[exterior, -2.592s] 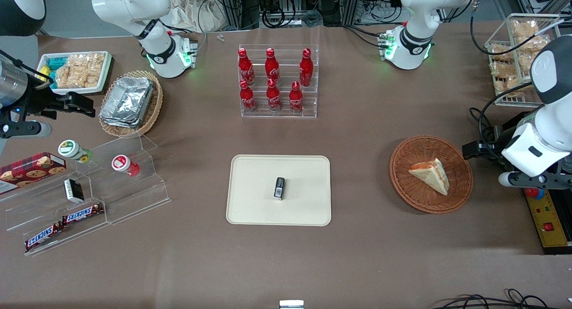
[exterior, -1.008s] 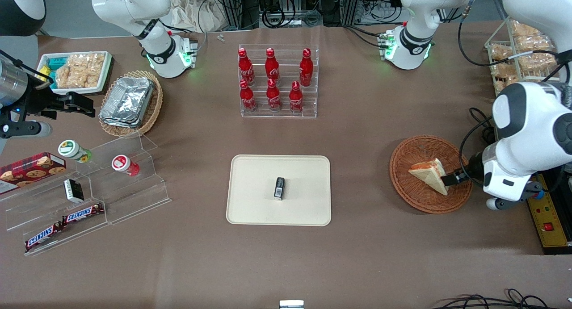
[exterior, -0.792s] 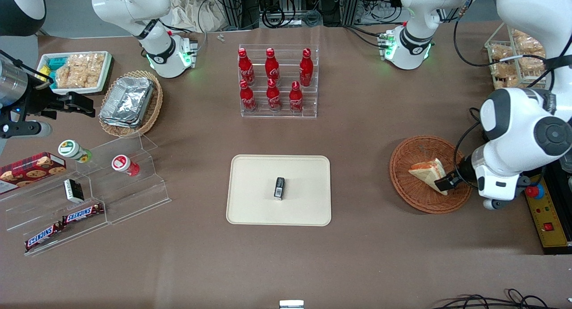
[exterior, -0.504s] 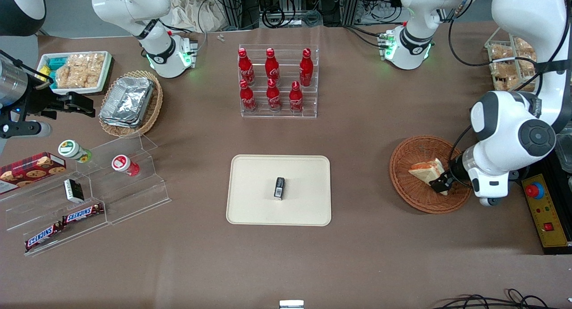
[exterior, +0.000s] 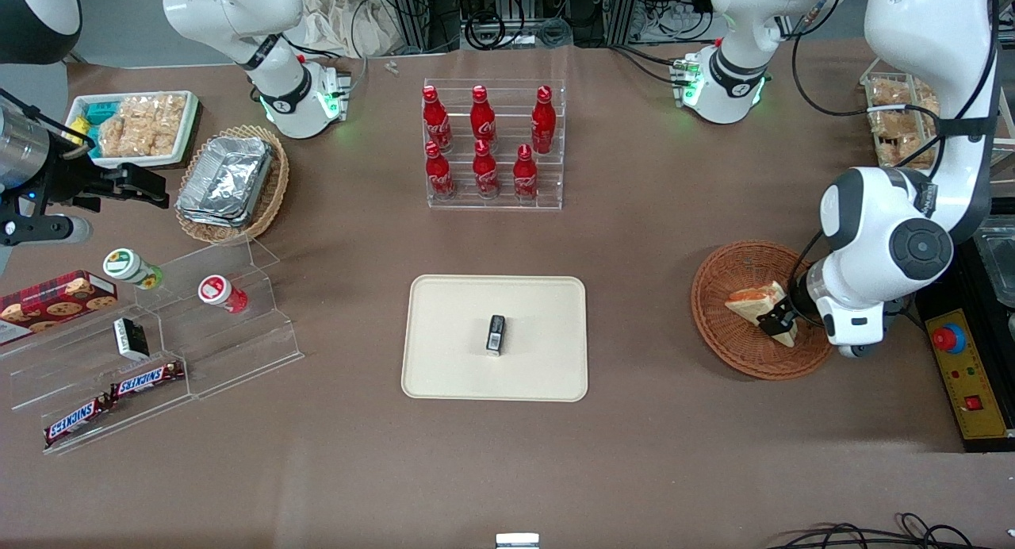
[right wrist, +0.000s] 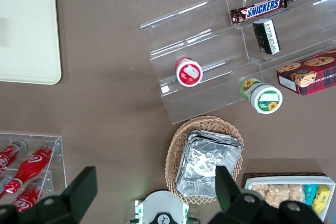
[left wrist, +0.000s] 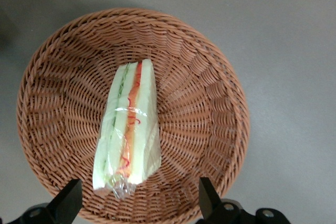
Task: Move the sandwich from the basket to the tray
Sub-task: 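Lower the open left gripper over the wrapped sandwich in the basket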
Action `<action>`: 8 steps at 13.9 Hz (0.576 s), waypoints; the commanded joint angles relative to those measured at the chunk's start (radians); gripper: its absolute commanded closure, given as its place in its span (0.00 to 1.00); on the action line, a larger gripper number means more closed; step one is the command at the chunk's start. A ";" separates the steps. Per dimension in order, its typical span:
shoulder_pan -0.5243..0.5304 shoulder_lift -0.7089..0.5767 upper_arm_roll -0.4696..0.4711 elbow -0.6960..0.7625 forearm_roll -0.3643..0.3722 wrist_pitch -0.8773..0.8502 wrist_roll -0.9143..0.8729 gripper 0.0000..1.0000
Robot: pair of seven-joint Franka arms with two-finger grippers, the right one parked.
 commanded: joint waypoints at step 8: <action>0.008 -0.011 0.003 -0.131 0.052 0.100 -0.038 0.00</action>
